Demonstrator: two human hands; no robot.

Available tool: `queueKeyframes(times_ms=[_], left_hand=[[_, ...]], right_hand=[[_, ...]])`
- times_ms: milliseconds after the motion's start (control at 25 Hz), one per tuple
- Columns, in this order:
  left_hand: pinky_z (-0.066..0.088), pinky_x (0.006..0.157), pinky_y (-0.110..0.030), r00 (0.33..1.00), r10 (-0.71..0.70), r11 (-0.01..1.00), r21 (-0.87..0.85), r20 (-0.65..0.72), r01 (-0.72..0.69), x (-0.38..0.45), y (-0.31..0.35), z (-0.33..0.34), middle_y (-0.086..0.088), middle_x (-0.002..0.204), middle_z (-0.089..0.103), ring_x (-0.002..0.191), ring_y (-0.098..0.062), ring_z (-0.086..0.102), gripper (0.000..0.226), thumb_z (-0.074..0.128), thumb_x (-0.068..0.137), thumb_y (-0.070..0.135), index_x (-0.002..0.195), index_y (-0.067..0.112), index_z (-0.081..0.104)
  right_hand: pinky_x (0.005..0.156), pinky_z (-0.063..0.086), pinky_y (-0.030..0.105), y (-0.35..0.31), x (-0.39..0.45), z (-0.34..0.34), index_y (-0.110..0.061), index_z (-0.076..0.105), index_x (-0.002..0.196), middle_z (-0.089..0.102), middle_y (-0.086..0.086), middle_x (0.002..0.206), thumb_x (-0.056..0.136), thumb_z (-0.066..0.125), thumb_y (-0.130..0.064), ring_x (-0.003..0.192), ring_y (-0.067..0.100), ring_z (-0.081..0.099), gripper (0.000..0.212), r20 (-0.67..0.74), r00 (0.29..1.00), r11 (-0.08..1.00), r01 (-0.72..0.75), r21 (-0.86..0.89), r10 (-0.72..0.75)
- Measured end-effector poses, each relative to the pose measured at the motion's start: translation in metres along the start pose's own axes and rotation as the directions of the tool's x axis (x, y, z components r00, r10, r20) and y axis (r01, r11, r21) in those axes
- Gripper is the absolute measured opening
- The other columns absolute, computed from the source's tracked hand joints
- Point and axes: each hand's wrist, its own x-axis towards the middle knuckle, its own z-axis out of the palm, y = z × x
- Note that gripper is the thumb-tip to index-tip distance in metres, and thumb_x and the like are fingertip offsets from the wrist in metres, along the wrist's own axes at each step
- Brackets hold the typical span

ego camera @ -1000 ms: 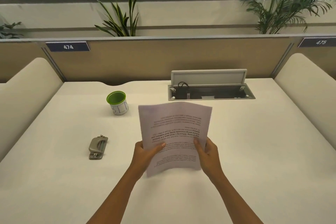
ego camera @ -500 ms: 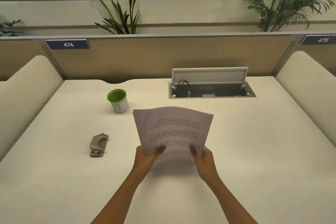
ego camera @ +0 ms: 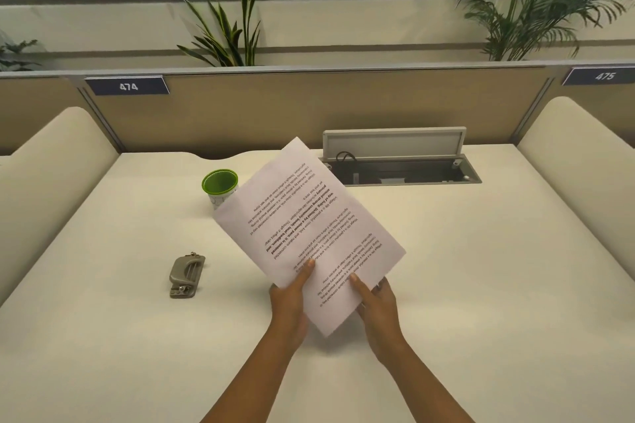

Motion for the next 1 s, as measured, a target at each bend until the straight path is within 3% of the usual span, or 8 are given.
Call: queueKeyframes(times_ms=[200, 320, 440, 560, 640, 720, 840, 1000], left_hand=[[0.058, 0.093, -0.048, 0.997, -0.064, 0.997, -0.049, 0.046, 0.067, -0.001, 0.006, -0.004, -0.007, 0.123, 0.075, 0.112, -0.028, 0.072, 0.052, 0.08, 0.081, 0.012, 0.13, 0.016, 0.065], [0.049, 0.103, -0.05, 0.991, -0.131, 0.972, -0.192, 0.034, 0.135, 0.013, 0.028, -0.03, -0.011, 0.13, 0.071, 0.122, -0.032, 0.065, 0.06, 0.067, 0.087, 0.048, 0.138, 0.017, 0.06], [0.045, 0.103, -0.05, 0.977, -0.188, 0.927, -0.309, 0.106, 0.212, 0.034, 0.064, -0.076, -0.013, 0.134, 0.068, 0.12, -0.034, 0.064, 0.08, 0.058, 0.079, 0.075, 0.131, 0.015, 0.066], [0.04, 0.101, -0.048, 0.929, -0.269, 0.963, 0.073, 0.255, 0.259, 0.048, 0.09, -0.097, -0.012, 0.138, 0.065, 0.119, -0.033, 0.06, 0.087, 0.057, 0.075, 0.08, 0.133, 0.016, 0.066], [0.046, 0.096, -0.046, 0.896, -0.326, 0.902, 0.381, 0.301, 0.2, 0.051, 0.095, -0.089, -0.014, 0.131, 0.069, 0.116, -0.036, 0.063, 0.07, 0.062, 0.083, 0.066, 0.13, 0.015, 0.068], [0.058, 0.088, -0.042, 0.887, -0.319, 0.831, 0.549, 0.335, 0.091, 0.049, 0.094, -0.077, -0.016, 0.125, 0.072, 0.113, -0.036, 0.07, 0.061, 0.08, 0.078, 0.045, 0.127, 0.011, 0.069], [0.063, 0.078, -0.035, 0.93, -0.163, 0.819, 0.57, 0.33, -0.059, 0.051, 0.08, -0.067, -0.015, 0.118, 0.076, 0.106, -0.033, 0.074, 0.054, 0.093, 0.065, 0.026, 0.115, 0.012, 0.075], [0.059, 0.077, -0.028, 0.959, 0.109, 0.839, 0.493, 0.26, -0.229, 0.053, 0.067, -0.058, -0.003, 0.106, 0.08, 0.097, -0.021, 0.076, 0.043, 0.091, 0.059, 0.034, 0.098, 0.022, 0.081]], right_hand=[[0.08, 0.061, 0.038, -0.01, 0.008, -0.003, -0.021, 0.065, 0.122, 0.077, -0.002, 0.113, 0.097, 0.063, -0.017, 0.103, 0.021, 0.074, 0.025, -0.01, 0.994, 0.98, 0.11, -0.168, -0.113], [0.067, 0.059, 0.023, -0.022, 0.016, -0.027, -0.019, 0.066, 0.121, 0.079, -0.006, 0.106, 0.098, 0.061, -0.015, 0.093, 0.014, 0.076, 0.023, -0.011, 0.985, 0.951, 0.166, -0.26, -0.175], [0.067, 0.059, 0.022, -0.039, 0.022, -0.053, -0.021, 0.067, 0.118, 0.079, -0.007, 0.104, 0.098, 0.061, -0.014, 0.09, 0.012, 0.077, 0.022, 0.006, 0.984, 0.931, 0.172, -0.323, -0.18], [0.068, 0.06, 0.024, -0.049, 0.024, -0.068, -0.022, 0.068, 0.117, 0.079, -0.004, 0.106, 0.099, 0.061, -0.018, 0.093, 0.018, 0.077, 0.02, 0.101, 0.984, 0.905, 0.175, -0.389, -0.147], [0.067, 0.06, 0.023, -0.054, 0.025, -0.07, -0.023, 0.07, 0.114, 0.079, -0.003, 0.105, 0.098, 0.062, -0.019, 0.091, 0.017, 0.077, 0.018, 0.16, 0.978, 0.888, 0.19, -0.42, -0.133], [0.068, 0.06, 0.024, -0.055, 0.025, -0.066, -0.022, 0.07, 0.112, 0.079, -0.003, 0.105, 0.098, 0.062, -0.02, 0.09, 0.016, 0.077, 0.017, 0.188, 0.971, 0.868, 0.217, -0.447, -0.146], [0.072, 0.061, 0.029, -0.054, 0.026, -0.056, -0.02, 0.071, 0.111, 0.079, -0.003, 0.103, 0.098, 0.062, -0.021, 0.09, 0.015, 0.076, 0.016, 0.171, 0.959, 0.836, 0.28, -0.472, -0.225], [0.074, 0.057, 0.017, -0.054, 0.026, -0.047, -0.03, 0.072, 0.102, 0.077, -0.013, 0.1, 0.099, 0.061, -0.022, 0.09, 0.002, 0.072, 0.013, 0.12, 0.929, 0.806, 0.364, -0.467, -0.35]])
